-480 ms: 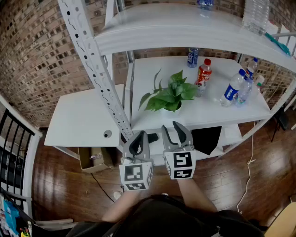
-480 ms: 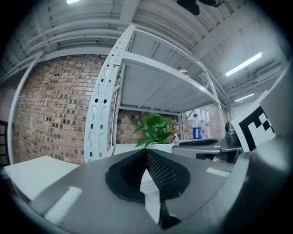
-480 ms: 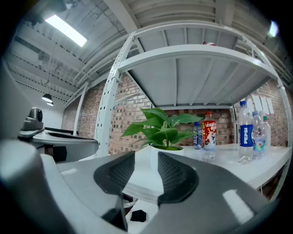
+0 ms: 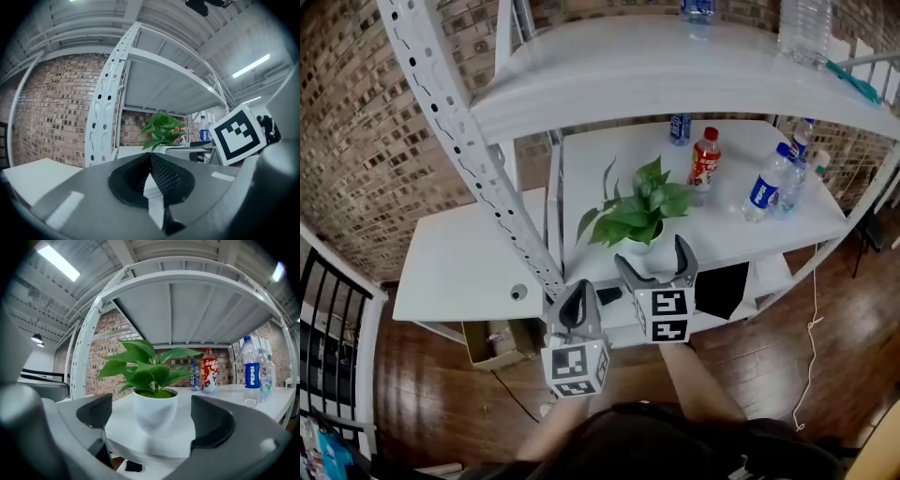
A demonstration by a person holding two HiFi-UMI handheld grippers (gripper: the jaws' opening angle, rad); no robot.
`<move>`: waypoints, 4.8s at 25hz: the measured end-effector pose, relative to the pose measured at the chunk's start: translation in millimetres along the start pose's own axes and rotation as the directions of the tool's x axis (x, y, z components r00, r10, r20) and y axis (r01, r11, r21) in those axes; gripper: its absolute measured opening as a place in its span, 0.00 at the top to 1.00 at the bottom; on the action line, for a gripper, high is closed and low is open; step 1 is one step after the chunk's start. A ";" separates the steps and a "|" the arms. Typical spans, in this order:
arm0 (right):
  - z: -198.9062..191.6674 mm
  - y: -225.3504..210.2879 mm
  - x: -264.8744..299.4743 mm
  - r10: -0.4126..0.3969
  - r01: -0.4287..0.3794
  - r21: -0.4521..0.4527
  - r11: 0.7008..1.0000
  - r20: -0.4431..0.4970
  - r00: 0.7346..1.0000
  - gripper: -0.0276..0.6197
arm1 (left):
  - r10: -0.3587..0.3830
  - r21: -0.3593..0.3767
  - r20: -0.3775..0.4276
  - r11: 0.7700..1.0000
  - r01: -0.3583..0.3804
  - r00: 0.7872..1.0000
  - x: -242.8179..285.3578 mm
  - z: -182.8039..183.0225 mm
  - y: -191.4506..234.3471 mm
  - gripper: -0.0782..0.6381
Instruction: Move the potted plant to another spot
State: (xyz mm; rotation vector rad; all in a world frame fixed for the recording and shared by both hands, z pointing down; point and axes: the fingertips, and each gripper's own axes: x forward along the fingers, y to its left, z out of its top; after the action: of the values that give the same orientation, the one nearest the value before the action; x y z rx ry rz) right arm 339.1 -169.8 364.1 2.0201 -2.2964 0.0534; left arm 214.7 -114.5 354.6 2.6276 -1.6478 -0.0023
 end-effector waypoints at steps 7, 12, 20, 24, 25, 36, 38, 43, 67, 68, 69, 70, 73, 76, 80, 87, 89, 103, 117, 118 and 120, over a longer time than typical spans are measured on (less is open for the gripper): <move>-10.0 -4.2 33.9 0.039 -0.037 0.027 0.999 -0.068 0.997 0.06 | 0.008 -0.008 -0.018 1.000 -0.009 1.000 3.6 -6.5 10.7 0.87; -9.9 -4.8 46.1 0.036 -0.036 0.004 0.999 -0.097 0.995 0.06 | 0.013 -0.014 -0.025 1.000 -0.014 1.000 6.5 -9.0 16.7 0.87; -11.6 -5.2 59.0 0.014 -0.016 -0.010 1.000 -0.126 0.992 0.14 | 0.025 -0.020 -0.023 0.999 -0.025 0.999 7.8 -9.7 25.1 0.87; -11.6 -9.5 58.2 -0.006 0.005 -0.011 1.000 -0.122 0.992 0.23 | 0.031 -0.023 -0.025 0.999 -0.032 0.999 6.8 -10.0 28.0 0.87; -11.9 -9.7 58.2 -0.004 0.003 -0.011 1.000 -0.123 0.992 0.23 | 0.032 -0.023 -0.025 0.999 -0.033 0.999 6.4 -10.2 28.4 0.87; 0.4 5.6 30.4 0.030 -0.031 -0.020 0.999 -0.087 0.996 0.24 | 0.025 -0.027 -0.029 0.999 -0.026 0.999 -2.3 -12.7 21.7 0.87; 5.1 11.8 19.9 0.043 -0.045 -0.020 0.999 -0.080 0.996 0.24 | 0.024 -0.028 -0.025 0.999 -0.025 0.999 -5.8 -11.9 19.9 0.87; 8.9 29.2 -8.6 0.070 -0.073 -0.033 0.997 -0.072 0.995 0.24 | 0.024 -0.028 -0.020 0.999 -0.025 1.000 -17.9 -10.5 17.2 0.87; 12.9 260.2 -63.0 0.347 -0.348 -0.031 0.937 -0.028 0.937 0.24 | 0.311 -0.032 -0.057 0.949 -0.313 0.949 -127.9 -41.7 211.8 0.87; 14.8 274.1 -58.0 0.356 -0.356 -0.031 0.934 -0.027 0.934 0.24 | 0.313 -0.029 -0.058 0.949 -0.315 0.948 -130.6 -39.8 224.2 0.87; 16.1 286.4 -51.8 0.362 -0.363 -0.030 0.931 -0.027 0.932 0.24 | 0.311 -0.028 -0.056 0.949 -0.313 0.949 -132.2 -37.1 235.2 0.87; 16.9 297.4 -45.0 0.366 -0.366 -0.029 0.930 -0.028 0.930 0.24 | 0.307 -0.027 -0.052 0.951 -0.308 0.950 -133.3 -34.1 245.2 0.87; 18.8 326.6 -22.7 0.366 -0.366 -0.021 0.930 -0.033 0.930 0.24 | 0.280 -0.037 -0.034 0.959 -0.281 0.959 -135.8 -20.9 271.8 0.87; 17.5 356.7 0.9 0.348 -0.349 -0.028 0.937 -0.040 0.937 0.24 | 0.227 -0.049 -0.012 0.972 -0.228 0.974 -138.9 -14.4 299.4 0.87; 1.9 390.7 36.1 0.299 -0.301 -0.042 0.953 -0.047 0.953 0.24 | 0.176 -0.023 0.024 0.984 -0.176 0.984 -137.0 -21.9 338.3 0.87; -38.7 430.7 88.9 0.226 -0.230 -0.061 0.971 -0.072 0.972 0.24 | 0.097 -0.031 0.003 0.995 -0.097 0.995 -127.7 -49.0 398.6 0.87; -52.6 438.8 106.0 0.214 -0.219 -0.066 0.973 -0.077 0.974 0.24 | 0.087 -0.037 -0.004 0.996 -0.087 0.996 -120.9 -52.4 412.8 0.87; -183.1 456.3 213.5 0.122 -0.134 -0.061 0.989 -0.169 0.978 0.24 | 0.053 -0.043 0.015 0.998 -0.053 0.998 -80.6 -112.1 474.9 0.87; -257.8 474.4 235.0 0.095 -0.118 -0.066 0.991 -0.285 0.954 0.24 | 0.095 -0.028 -0.086 0.995 -0.097 0.992 -76.6 -186.2 515.4 0.87; -257.8 474.4 235.9 0.097 -0.119 -0.063 0.991 -0.282 0.955 0.24 | 0.095 -0.031 -0.096 0.995 -0.099 0.991 -75.2 -190.3 516.2 0.87; -259.3 473.6 236.6 0.100 -0.119 -0.050 0.992 -0.283 0.954 0.24 | 0.094 -0.036 -0.116 0.994 -0.099 0.989 -72.0 -196.8 516.2 0.87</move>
State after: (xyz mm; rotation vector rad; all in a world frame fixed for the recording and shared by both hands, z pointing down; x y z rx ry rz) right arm -150.1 -321.7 655.9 1.7247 -2.1973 0.2491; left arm -276.7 -267.7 567.8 2.4656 -1.7152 0.1127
